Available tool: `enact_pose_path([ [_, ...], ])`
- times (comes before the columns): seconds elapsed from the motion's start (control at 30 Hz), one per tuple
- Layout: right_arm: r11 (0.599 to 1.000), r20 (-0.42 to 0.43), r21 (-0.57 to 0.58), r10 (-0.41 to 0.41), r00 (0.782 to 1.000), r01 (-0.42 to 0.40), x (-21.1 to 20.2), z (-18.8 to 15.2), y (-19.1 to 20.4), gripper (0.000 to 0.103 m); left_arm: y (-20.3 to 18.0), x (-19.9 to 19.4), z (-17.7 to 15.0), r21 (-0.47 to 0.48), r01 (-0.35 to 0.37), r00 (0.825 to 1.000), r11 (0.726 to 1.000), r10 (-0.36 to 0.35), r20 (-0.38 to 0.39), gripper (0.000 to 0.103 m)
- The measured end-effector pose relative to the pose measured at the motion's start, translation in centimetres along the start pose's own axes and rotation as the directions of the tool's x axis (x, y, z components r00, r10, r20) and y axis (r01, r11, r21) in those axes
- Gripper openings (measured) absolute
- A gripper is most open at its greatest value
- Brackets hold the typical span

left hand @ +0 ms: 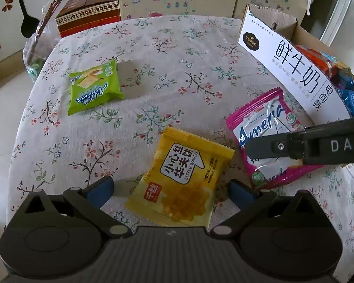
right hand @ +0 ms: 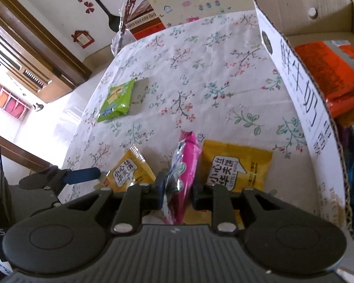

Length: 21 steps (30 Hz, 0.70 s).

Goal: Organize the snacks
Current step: 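Grasp the yellow waffle bag with the left tool while the right tool lifts the pink bag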

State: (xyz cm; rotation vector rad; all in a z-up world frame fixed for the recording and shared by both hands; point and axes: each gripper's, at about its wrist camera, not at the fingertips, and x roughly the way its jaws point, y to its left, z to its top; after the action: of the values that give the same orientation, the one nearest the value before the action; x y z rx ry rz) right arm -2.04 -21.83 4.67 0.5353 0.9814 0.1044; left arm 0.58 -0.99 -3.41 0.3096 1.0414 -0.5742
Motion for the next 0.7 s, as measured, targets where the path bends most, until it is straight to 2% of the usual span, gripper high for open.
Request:
enact_pose_path([
  [0.37, 1.000, -0.005, -0.011, -0.019, 1.000, 0.019, 0.2, -0.2, 0.4, 0.027, -0.8, 0.1, 0.4, 0.042, 0.009, 1.000, 0.999, -0.009, -0.002, 0.103],
  [0.43, 1.000, 0.002, -0.023, -0.019, 1.000, 0.019, 0.1, -0.1, 0.6, 0.022, -0.9, 0.0, 0.4, 0.042, 0.019, 1.000, 0.999, -0.019, 0.001, 0.098],
  [0.5, 0.999, 0.020, -0.031, -0.016, 1.000, 0.017, -0.3, -0.1, 0.8, 0.016, -0.9, -0.5, 0.5, 0.051, 0.025, 0.999, 0.998, -0.026, 0.023, 0.080],
  [0.57, 0.999, 0.044, -0.032, -0.011, 0.999, 0.012, -0.8, 0.1, 1.0, 0.014, -0.6, -0.8, 0.8, 0.029, 0.040, 0.999, 0.999, -0.041, 0.026, 0.069],
  [0.7, 0.999, 0.092, -0.031, 0.020, 0.996, -0.017, -2.0, 0.7, 1.2, 0.012, 0.2, -1.1, 1.2, -0.034, 0.046, 0.999, 0.998, -0.045, 0.031, 0.061],
])
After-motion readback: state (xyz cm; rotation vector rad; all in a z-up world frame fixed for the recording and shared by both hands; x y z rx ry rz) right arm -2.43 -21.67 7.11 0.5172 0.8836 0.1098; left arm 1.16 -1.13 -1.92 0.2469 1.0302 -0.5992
